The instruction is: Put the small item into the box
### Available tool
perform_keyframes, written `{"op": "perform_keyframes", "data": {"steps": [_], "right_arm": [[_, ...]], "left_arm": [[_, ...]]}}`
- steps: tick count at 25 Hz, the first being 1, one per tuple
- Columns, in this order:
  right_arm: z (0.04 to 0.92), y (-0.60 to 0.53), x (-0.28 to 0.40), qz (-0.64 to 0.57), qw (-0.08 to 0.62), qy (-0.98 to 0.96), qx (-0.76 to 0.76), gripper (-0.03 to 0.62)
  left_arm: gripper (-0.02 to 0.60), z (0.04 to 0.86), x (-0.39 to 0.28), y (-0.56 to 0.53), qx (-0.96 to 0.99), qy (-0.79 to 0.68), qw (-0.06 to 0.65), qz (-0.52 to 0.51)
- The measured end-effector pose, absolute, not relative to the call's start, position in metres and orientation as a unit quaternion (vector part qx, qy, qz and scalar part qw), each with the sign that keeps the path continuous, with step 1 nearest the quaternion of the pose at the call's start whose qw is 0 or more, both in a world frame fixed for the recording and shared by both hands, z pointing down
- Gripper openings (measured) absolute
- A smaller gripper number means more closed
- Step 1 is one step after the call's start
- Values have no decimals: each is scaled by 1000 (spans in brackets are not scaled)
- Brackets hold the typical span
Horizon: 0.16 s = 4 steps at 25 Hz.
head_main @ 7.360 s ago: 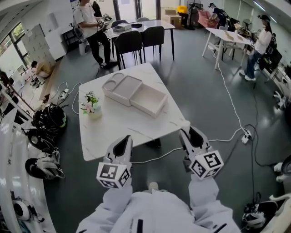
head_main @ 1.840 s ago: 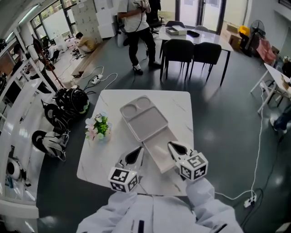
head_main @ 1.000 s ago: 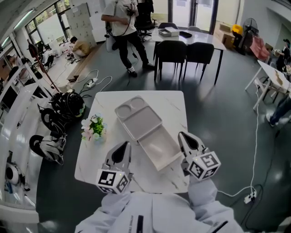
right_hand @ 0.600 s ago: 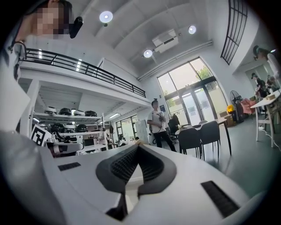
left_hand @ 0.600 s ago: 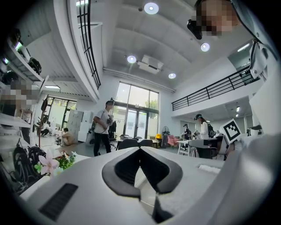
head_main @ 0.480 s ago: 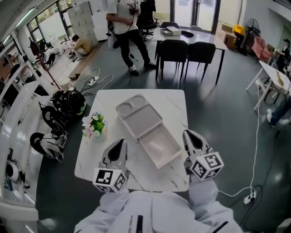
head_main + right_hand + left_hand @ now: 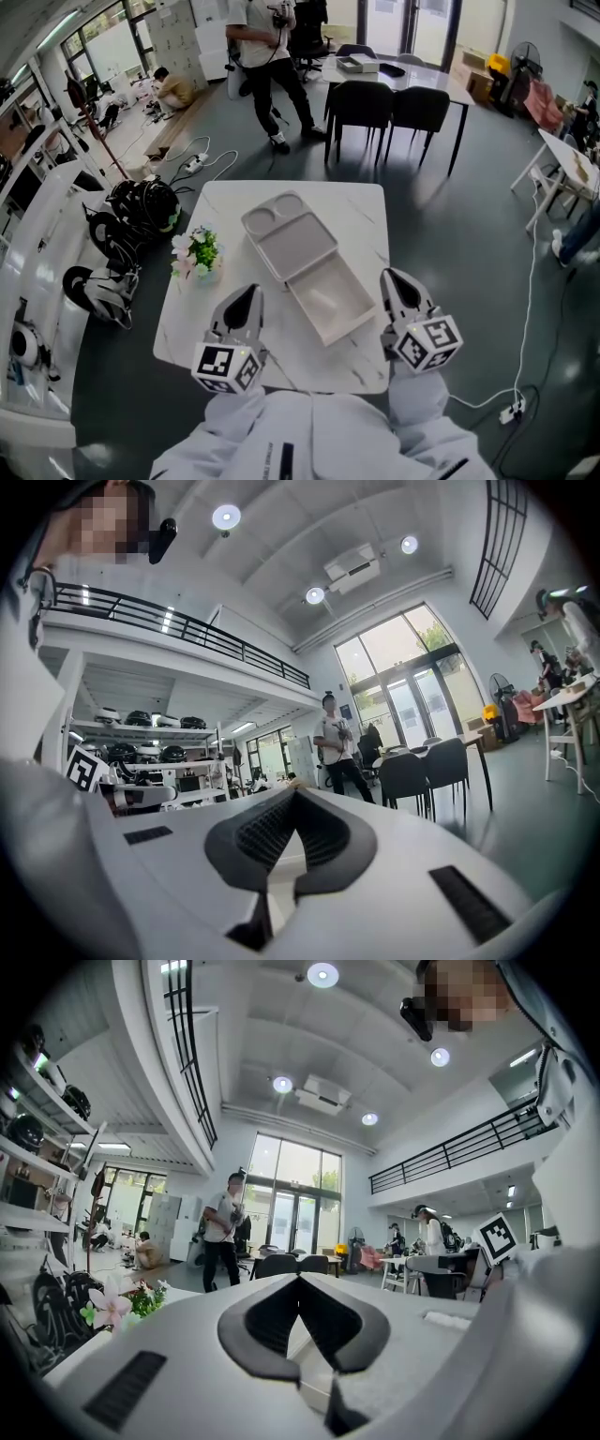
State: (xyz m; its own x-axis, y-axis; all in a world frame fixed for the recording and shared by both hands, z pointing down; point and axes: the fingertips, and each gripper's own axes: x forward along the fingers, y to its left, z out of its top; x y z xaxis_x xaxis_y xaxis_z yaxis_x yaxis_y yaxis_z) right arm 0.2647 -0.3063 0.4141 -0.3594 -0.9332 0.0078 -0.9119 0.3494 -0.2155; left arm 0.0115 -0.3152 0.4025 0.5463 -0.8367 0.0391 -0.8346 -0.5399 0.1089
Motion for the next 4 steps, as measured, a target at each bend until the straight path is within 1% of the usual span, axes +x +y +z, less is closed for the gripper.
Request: {"op": "perform_keyframes", "data": {"steps": [4], "right_arm": [[417, -307, 263, -92, 56, 820, -563, -8]], "left_arm": [[-2, 405, 9, -316, 876, -478, 59, -9]]}}
